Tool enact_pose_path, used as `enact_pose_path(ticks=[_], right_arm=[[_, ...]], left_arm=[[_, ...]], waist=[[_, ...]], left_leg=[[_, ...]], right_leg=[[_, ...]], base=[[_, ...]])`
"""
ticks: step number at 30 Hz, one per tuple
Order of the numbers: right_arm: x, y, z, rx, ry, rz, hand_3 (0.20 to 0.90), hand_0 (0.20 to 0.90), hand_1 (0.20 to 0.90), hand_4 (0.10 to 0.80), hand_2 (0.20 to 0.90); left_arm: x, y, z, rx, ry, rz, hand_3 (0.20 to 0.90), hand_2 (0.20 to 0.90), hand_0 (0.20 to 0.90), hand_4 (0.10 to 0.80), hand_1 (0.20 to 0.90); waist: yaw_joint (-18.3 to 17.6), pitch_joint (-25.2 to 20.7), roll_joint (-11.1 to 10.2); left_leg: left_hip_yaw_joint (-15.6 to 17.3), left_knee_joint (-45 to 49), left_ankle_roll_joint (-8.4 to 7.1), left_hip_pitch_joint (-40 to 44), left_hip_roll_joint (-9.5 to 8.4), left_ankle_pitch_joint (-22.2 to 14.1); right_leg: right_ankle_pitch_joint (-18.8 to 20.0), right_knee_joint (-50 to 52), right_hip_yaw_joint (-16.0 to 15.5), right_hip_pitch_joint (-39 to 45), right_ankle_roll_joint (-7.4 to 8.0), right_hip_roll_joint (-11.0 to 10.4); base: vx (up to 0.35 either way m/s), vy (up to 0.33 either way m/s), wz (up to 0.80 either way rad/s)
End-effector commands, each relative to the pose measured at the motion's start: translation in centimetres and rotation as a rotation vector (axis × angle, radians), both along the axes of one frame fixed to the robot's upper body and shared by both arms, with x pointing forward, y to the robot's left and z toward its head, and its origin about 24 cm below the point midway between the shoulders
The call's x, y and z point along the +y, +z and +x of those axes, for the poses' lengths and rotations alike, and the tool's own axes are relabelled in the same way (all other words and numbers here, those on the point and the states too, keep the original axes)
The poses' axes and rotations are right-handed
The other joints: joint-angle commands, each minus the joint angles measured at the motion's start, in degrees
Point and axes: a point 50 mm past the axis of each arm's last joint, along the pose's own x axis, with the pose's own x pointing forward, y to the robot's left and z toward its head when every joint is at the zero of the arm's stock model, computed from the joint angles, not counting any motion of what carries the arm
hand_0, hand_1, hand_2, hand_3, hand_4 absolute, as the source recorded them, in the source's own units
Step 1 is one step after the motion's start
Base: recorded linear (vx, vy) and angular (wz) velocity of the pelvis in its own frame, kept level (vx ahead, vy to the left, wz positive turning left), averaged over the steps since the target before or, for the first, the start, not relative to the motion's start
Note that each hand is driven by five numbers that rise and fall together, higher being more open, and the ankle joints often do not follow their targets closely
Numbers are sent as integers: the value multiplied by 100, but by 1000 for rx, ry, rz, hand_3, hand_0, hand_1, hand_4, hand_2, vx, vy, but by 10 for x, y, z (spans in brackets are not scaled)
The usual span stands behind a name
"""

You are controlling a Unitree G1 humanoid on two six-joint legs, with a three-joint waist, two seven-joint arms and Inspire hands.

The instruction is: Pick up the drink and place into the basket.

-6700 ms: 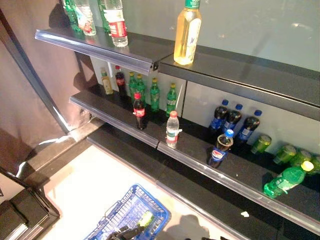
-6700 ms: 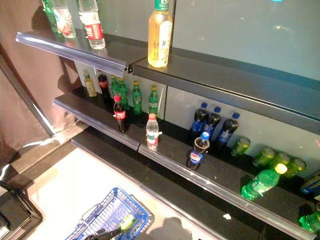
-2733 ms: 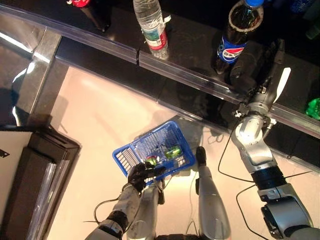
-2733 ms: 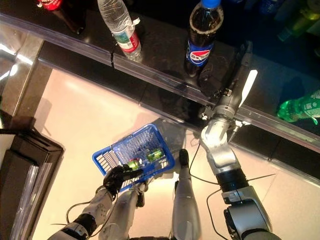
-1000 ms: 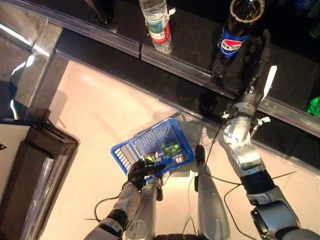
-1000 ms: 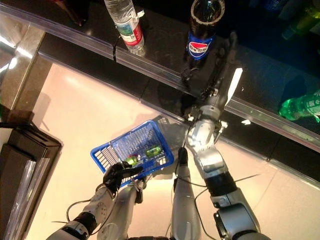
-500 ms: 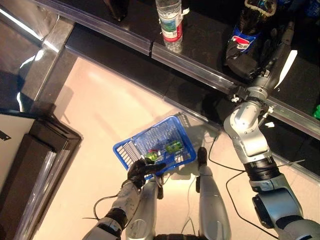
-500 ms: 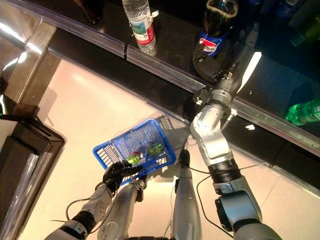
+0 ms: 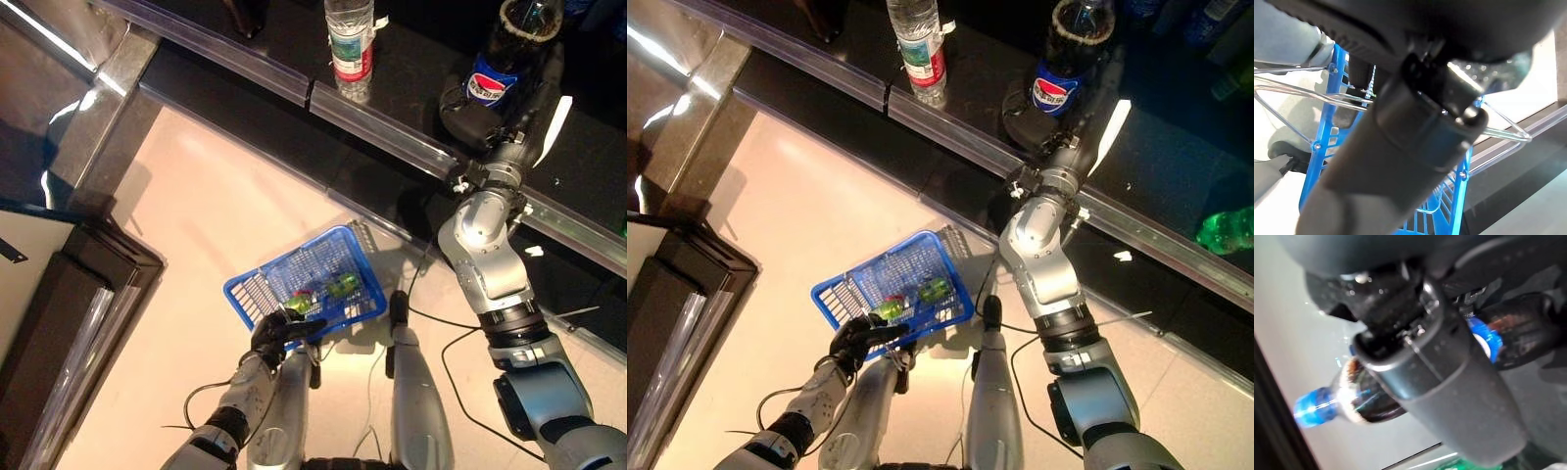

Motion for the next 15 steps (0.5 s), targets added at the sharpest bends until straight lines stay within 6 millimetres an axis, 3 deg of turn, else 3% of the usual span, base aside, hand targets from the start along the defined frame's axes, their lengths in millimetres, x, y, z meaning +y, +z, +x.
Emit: enact_pose_path(ticks=[1, 7, 15], right_arm=[[-8, 84, -17, -304, -4, -61, 900, 900, 900, 800, 900], [-26, 95, -4, -266, -61, -66, 900, 900, 900, 800, 900], [-27, 114, -5, -299, -79, -103, 900, 900, 900, 800, 900]], left_arm=[[29, -37, -57, 204, 32, 21, 200, 300, 300, 100, 300], [33, -34, -54, 194, 18, 22, 200, 300, 300, 100, 300], [34, -31, -51, 187, 17, 4, 200, 300, 300, 100, 300]], waist=[[93, -91, -64], [187, -91, -49], [248, -91, -24]], left_leg=[[-352, 324, 309, -477, -312, 288], [-399, 359, 324, -598, -330, 282], [-457, 356, 345, -694, -358, 280]], right_leg=[[-638, 696, -406, 111, -385, 45], [-662, 761, -449, 3, -392, 56], [-683, 808, -443, -112, -398, 96]], base=[[0, 0, 0], [-8, -16, 3], [0, -5, 3]])
